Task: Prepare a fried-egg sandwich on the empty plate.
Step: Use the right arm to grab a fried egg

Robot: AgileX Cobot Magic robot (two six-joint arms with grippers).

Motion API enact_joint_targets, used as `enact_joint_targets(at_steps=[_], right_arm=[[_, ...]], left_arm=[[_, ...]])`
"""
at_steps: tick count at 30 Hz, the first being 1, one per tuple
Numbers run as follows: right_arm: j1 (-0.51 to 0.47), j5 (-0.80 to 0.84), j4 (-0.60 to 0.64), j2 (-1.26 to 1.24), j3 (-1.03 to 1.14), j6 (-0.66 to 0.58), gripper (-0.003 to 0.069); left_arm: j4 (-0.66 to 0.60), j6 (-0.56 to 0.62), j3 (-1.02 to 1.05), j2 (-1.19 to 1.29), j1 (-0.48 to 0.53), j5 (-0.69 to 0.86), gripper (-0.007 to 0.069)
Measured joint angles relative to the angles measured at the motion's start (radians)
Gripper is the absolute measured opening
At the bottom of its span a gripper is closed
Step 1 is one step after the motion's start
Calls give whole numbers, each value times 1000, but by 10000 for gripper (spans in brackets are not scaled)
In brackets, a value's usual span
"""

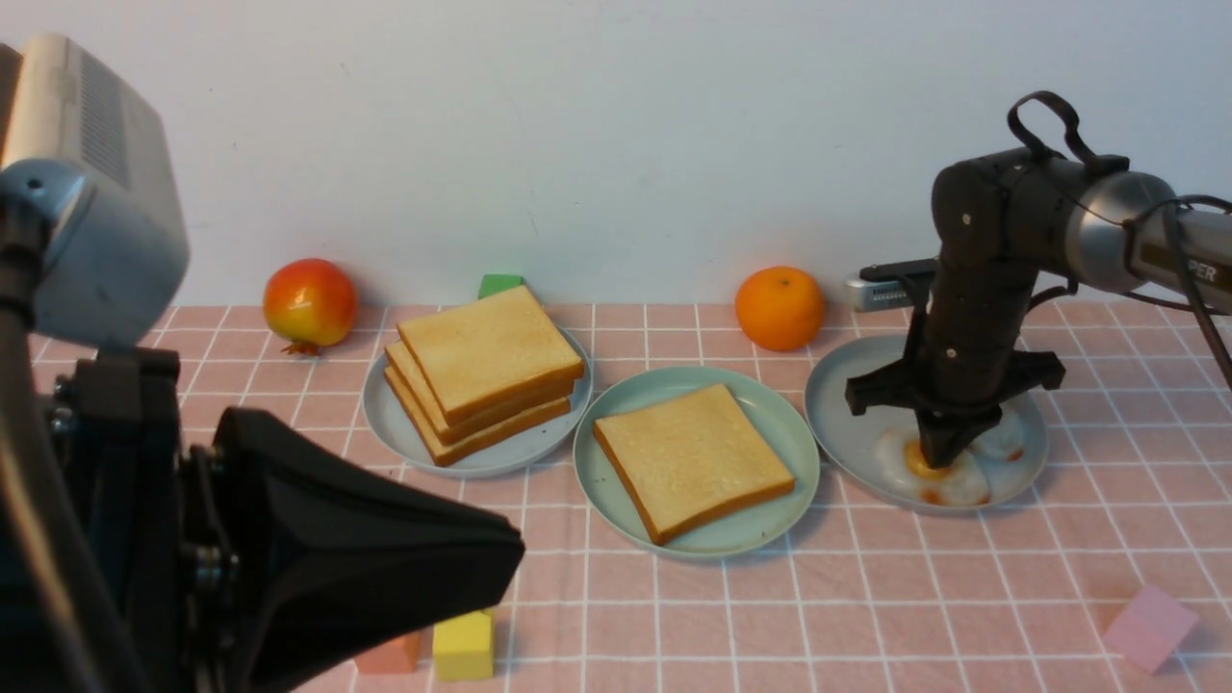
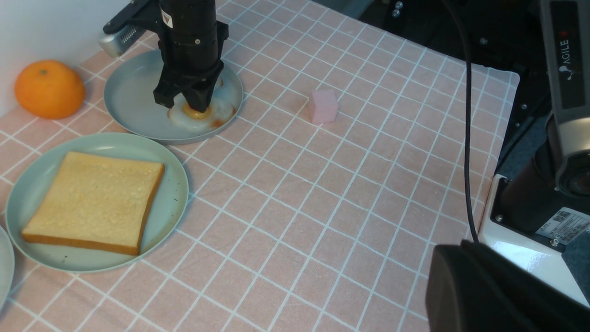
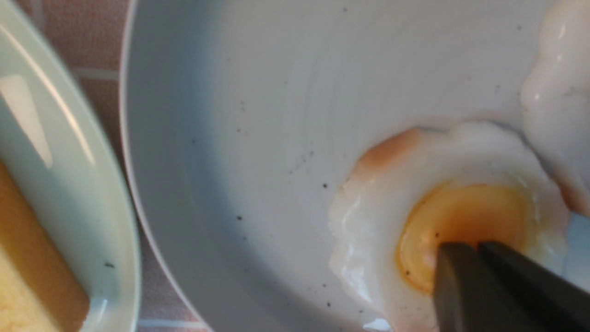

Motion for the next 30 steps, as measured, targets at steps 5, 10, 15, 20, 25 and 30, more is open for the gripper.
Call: enact_joint_targets(at_steps=[5,10,15,20,25,30], right_arm=[[-3,16,-16,-35,8,0,-4],[-6,20,-15,-43,8,0,-3],[-8,26,-13,-59,9,-2,1],[-9,25,3,-60,9,-2,69],[-42,32,18,-60,9,23,241],[-101,52,128,-54,9,13,382]], left_arm=[[0,0,0,0,0,6,12],[0,0,0,0,0,9,12],[0,0,0,0,0,12,12],[0,0,0,0,0,12,12],[0,0,0,0,0,13,12],[0,0,0,0,0,28,12]])
